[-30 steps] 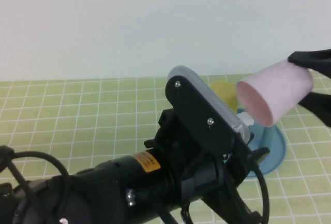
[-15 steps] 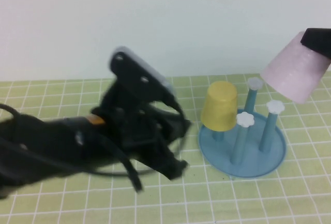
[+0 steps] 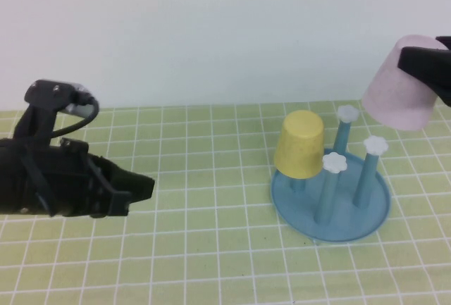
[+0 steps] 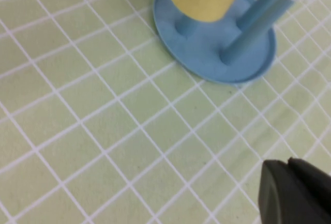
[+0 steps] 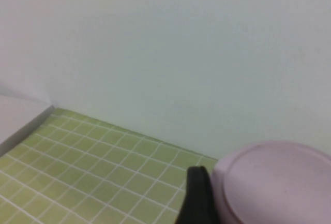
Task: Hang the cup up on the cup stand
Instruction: Place the cup on the cup holder
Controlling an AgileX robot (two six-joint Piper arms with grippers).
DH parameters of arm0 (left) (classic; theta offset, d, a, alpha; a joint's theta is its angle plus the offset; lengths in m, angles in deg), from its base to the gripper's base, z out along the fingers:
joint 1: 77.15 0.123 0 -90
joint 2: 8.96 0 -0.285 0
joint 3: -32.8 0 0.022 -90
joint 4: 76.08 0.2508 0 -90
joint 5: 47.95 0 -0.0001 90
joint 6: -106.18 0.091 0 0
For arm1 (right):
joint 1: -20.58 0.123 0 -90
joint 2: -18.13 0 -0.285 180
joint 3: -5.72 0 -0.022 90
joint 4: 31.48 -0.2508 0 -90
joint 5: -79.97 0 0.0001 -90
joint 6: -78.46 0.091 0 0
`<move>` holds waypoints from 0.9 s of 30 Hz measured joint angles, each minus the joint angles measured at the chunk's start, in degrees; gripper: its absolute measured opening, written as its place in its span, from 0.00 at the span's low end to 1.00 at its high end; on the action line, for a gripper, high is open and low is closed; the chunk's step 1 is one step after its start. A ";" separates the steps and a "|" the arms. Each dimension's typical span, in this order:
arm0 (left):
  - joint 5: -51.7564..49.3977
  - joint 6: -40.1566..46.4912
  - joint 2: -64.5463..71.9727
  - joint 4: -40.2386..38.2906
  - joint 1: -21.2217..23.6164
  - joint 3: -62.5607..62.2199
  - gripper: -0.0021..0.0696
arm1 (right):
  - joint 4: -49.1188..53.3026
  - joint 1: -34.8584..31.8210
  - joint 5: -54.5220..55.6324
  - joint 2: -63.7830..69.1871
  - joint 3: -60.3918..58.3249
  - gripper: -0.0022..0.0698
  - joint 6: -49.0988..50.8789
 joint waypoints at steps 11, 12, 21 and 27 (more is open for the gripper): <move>0.14 -1.53 -8.61 0.45 0.95 0.00 0.03 | 0.00 2.61 1.40 8.11 6.84 0.77 -11.38; 0.56 -2.09 -9.53 0.92 0.95 0.00 0.03 | 0.00 2.61 1.55 9.22 7.54 0.77 -11.74; 0.61 -7.98 -13.91 5.22 0.95 0.00 0.03 | 0.00 2.61 0.70 18.41 13.46 0.77 -12.37; -0.36 -9.25 -14.18 5.11 0.95 0.00 0.03 | 0.00 2.83 -0.94 24.32 16.65 0.77 -12.37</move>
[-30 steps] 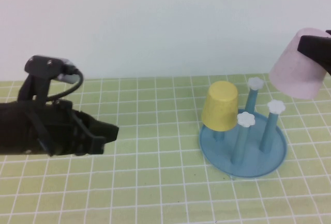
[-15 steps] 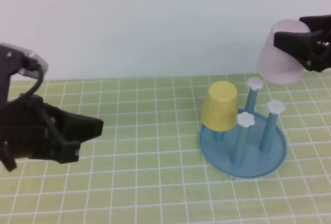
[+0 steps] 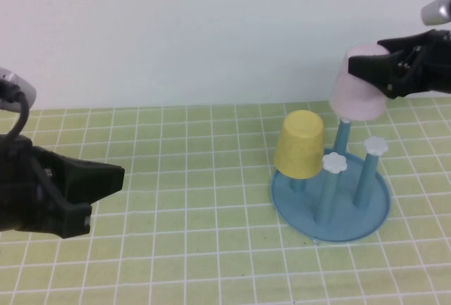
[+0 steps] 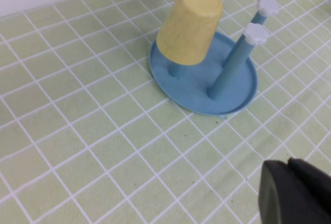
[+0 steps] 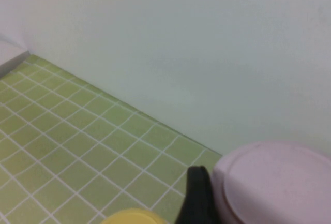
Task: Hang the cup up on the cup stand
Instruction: Place the cup on the cup holder
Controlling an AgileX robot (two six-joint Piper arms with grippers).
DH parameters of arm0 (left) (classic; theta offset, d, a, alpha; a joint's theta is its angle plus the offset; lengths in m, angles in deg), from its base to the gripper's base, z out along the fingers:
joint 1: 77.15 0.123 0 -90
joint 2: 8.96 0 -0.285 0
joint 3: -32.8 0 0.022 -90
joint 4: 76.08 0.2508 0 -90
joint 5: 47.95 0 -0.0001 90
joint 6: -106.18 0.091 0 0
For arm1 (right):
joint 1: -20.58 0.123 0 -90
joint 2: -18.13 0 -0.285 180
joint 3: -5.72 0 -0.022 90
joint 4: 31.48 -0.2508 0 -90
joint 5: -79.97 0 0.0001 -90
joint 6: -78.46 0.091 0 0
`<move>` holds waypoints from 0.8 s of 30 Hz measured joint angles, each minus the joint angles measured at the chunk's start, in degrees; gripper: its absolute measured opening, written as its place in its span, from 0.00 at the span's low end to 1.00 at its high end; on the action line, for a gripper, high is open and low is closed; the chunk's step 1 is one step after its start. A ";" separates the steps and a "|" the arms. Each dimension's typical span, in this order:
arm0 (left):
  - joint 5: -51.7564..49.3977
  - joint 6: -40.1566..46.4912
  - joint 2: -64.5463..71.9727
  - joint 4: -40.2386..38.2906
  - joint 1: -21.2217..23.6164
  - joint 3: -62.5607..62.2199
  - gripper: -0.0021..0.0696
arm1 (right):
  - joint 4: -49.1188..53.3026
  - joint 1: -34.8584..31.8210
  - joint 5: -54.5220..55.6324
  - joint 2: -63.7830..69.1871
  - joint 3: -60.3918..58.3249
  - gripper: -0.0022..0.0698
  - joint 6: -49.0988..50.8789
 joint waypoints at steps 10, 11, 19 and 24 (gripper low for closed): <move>0.37 -0.80 0.00 0.10 0.00 0.00 0.03 | 0.00 0.00 -1.58 5.81 0.92 0.77 0.00; 0.37 -0.80 0.00 0.10 0.00 0.00 0.03 | 0.00 0.00 -1.58 6.06 0.92 0.77 0.00; 0.45 -0.90 0.00 0.10 0.00 0.00 0.03 | 0.00 0.00 -5.30 6.46 0.96 0.77 0.00; 0.45 -0.90 0.00 0.10 0.00 0.00 0.03 | 0.00 0.00 -5.67 6.46 0.96 0.75 0.00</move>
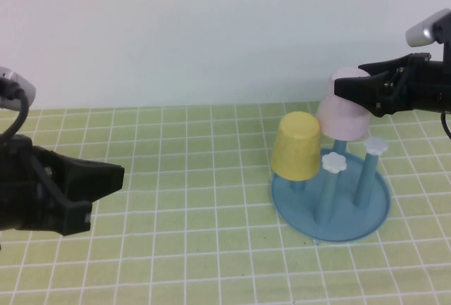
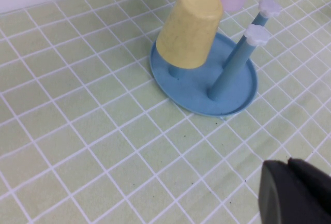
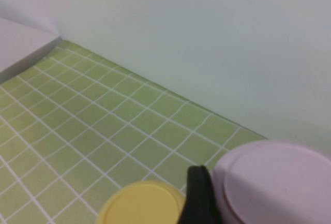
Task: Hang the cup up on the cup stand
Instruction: Place the cup on the cup holder
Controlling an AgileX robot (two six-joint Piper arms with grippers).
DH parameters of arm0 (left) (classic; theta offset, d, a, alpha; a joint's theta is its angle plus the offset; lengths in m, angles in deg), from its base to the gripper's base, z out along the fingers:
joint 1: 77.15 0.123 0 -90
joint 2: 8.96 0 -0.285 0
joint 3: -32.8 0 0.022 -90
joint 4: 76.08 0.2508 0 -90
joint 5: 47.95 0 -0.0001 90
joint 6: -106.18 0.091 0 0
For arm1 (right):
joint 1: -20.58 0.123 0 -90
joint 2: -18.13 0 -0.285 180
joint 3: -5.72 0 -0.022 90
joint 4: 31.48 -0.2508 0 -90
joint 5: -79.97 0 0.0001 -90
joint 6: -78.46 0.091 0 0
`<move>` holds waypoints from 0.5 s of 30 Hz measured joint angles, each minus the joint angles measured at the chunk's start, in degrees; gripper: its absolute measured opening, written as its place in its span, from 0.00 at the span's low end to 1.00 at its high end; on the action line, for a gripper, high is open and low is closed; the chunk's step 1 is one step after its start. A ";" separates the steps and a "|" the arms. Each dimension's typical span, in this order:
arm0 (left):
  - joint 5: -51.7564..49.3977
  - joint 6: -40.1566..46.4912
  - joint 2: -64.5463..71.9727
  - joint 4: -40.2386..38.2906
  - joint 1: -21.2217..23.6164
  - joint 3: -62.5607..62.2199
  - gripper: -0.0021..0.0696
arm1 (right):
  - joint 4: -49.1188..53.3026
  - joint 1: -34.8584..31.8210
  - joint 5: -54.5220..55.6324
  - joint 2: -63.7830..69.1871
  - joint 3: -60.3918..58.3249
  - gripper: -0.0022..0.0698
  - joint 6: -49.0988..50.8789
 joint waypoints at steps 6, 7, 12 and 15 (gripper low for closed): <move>-0.11 0.00 0.00 0.00 0.00 0.00 0.03 | 0.00 0.00 -0.10 0.00 0.00 0.74 0.00; -0.20 0.00 0.00 0.00 0.00 0.00 0.03 | 0.00 0.00 -0.10 0.00 0.00 0.74 0.00; -0.33 0.00 0.00 0.00 0.00 0.00 0.03 | 0.00 0.00 -0.34 0.00 0.00 0.74 0.00; -0.33 0.00 0.00 0.00 0.00 0.00 0.03 | 0.00 0.00 -0.23 0.00 0.00 0.74 0.43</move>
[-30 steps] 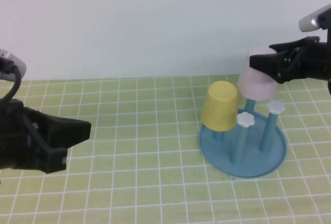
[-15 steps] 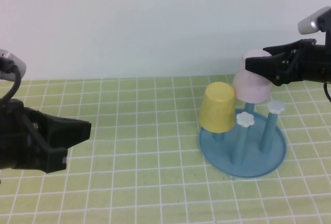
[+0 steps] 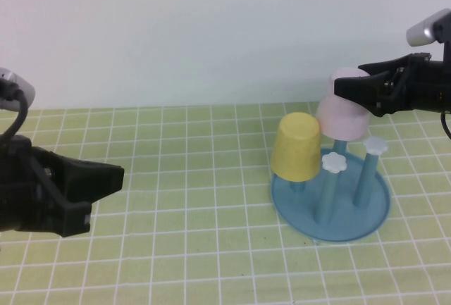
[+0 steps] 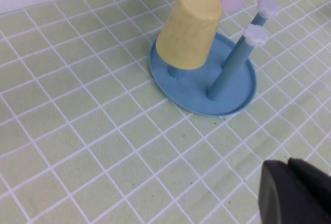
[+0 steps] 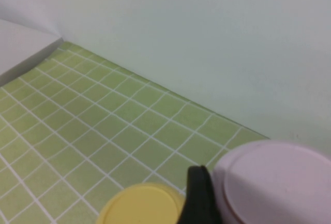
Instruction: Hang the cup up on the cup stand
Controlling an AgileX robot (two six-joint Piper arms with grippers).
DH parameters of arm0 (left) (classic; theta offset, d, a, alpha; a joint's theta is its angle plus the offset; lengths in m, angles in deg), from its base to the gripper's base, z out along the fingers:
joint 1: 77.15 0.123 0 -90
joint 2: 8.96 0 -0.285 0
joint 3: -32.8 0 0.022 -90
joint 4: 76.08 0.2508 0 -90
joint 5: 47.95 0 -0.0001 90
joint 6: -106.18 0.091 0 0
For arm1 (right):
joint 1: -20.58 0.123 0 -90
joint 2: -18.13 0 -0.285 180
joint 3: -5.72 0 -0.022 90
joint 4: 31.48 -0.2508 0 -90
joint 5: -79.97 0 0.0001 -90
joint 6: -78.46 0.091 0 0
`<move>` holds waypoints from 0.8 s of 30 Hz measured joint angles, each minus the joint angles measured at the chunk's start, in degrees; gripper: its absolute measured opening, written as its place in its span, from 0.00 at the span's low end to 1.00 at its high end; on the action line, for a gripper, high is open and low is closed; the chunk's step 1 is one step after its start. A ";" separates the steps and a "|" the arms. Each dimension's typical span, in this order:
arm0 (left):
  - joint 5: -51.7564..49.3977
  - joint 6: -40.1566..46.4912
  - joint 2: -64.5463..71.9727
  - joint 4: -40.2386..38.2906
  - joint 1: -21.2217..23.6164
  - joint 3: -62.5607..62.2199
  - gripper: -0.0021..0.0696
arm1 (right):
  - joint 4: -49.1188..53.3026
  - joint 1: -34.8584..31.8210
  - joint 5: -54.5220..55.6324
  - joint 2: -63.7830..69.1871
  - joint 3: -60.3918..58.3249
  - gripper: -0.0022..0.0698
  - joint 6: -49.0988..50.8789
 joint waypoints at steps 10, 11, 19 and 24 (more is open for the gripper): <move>0.10 0.00 0.00 0.00 0.00 0.00 0.03 | 0.00 0.00 0.00 0.00 0.00 0.96 1.79; -0.01 0.00 0.00 0.00 0.00 0.00 0.03 | 0.00 0.00 0.00 0.00 0.00 0.95 1.89; -1.26 0.70 -1.15 0.00 0.00 0.00 0.03 | 0.00 0.00 -1.55 0.00 0.00 0.68 3.47; -1.36 1.00 -6.76 0.80 0.00 0.00 0.03 | 0.04 0.00 -4.14 -2.00 0.00 0.16 4.35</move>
